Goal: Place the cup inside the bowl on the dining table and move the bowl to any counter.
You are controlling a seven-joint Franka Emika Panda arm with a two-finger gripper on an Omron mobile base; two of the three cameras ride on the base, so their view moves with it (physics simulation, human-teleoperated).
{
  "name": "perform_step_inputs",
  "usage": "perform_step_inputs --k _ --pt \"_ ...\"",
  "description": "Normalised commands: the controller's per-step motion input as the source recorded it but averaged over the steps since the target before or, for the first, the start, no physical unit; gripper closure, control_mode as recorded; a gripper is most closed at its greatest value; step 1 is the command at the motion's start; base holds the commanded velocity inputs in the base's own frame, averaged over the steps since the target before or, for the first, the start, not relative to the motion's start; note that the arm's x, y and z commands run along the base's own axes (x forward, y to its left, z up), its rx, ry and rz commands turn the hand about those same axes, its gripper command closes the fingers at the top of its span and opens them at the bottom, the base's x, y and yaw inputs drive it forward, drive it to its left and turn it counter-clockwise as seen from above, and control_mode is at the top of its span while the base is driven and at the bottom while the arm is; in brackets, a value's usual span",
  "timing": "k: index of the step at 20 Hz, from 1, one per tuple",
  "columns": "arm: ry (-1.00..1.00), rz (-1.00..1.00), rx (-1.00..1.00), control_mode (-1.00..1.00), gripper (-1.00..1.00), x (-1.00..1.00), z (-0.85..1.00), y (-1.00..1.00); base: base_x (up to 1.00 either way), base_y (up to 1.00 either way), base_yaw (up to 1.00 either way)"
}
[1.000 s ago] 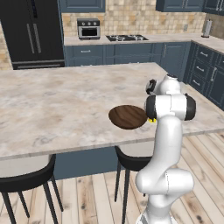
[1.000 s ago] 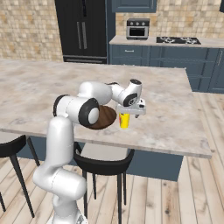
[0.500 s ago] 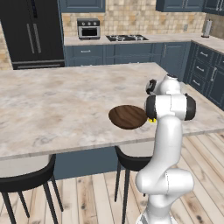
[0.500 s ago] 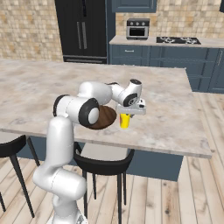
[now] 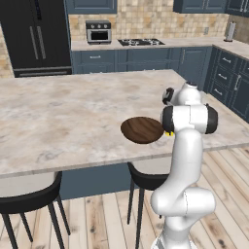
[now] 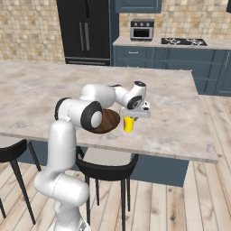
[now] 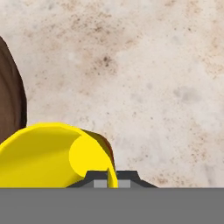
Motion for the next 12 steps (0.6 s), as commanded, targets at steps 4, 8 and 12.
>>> perform_step_inputs --k 4,8,12 --pt "0.01 0.0 0.0 -1.0 1.0 0.0 0.24 0.0 0.0 0.0 0.0" --pt "0.0 0.0 0.0 -1.0 1.0 0.0 0.31 0.0 0.0 0.0 0.0" --pt "0.0 0.0 0.0 -1.0 1.0 0.0 0.4 0.0 0.0 0.0 0.0"
